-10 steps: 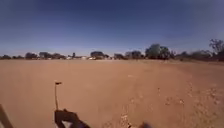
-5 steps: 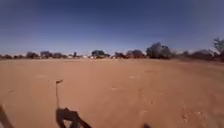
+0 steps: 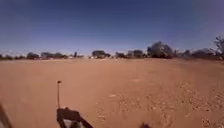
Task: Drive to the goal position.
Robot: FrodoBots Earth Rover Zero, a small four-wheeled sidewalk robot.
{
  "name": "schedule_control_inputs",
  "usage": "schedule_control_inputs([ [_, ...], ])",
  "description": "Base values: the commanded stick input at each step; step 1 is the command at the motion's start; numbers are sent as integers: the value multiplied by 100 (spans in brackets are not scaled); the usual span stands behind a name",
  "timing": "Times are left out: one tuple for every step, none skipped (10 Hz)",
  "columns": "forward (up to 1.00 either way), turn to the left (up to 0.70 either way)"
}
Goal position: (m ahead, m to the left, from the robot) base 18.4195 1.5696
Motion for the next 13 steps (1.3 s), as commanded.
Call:
schedule_control_inputs([
  [70,0],
  [70,0],
  [70,0],
  [70,0],
  [70,0],
  [70,0],
  [70,0],
  [70,0],
  [70,0],
  [70,0],
  [70,0],
  [70,0],
  [70,0],
])
